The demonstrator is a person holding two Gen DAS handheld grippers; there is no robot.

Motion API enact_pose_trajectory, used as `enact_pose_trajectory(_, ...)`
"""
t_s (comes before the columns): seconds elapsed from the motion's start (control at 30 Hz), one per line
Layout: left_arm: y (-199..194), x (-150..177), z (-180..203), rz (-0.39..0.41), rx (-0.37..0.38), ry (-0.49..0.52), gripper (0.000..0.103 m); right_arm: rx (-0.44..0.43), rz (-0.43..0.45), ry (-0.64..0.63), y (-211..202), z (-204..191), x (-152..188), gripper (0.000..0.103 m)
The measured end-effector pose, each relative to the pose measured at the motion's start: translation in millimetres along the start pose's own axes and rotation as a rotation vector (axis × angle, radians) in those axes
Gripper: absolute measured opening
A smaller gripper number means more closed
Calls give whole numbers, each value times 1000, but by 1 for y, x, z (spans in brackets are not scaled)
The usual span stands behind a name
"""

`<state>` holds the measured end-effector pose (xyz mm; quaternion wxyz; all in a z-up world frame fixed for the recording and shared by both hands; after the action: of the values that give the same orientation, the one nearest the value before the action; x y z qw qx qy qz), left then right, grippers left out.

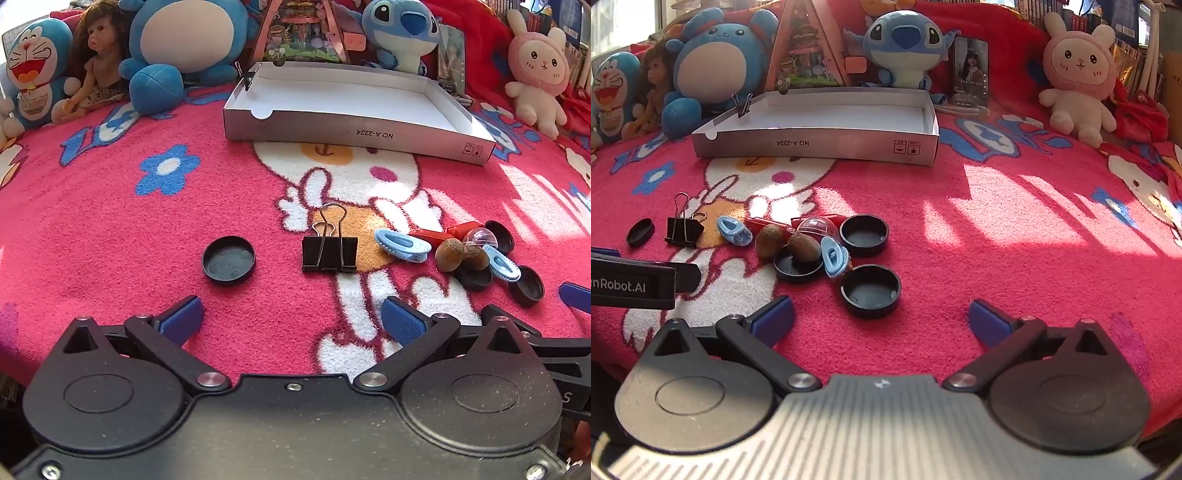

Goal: Organize rigid objects

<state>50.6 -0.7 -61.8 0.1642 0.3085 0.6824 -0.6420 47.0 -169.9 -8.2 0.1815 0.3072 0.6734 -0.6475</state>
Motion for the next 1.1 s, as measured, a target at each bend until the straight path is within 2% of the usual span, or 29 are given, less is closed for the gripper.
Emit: enact_pose_trajectory(1.1,0,0,0,0,-9,7,103,4,0,-4,0,0,0,103)
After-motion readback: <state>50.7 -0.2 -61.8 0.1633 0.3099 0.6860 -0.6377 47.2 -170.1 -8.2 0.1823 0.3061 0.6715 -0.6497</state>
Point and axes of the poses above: each gripper's, at about its wrist camera, not at the fingertips, and y roughly the way its jaws point, z to its right, x to its underside, the point moved 8 cm from there along y, roughly the way its jaws point, and after that the axes turned 13 degrees about y, right-handed, at the moved point
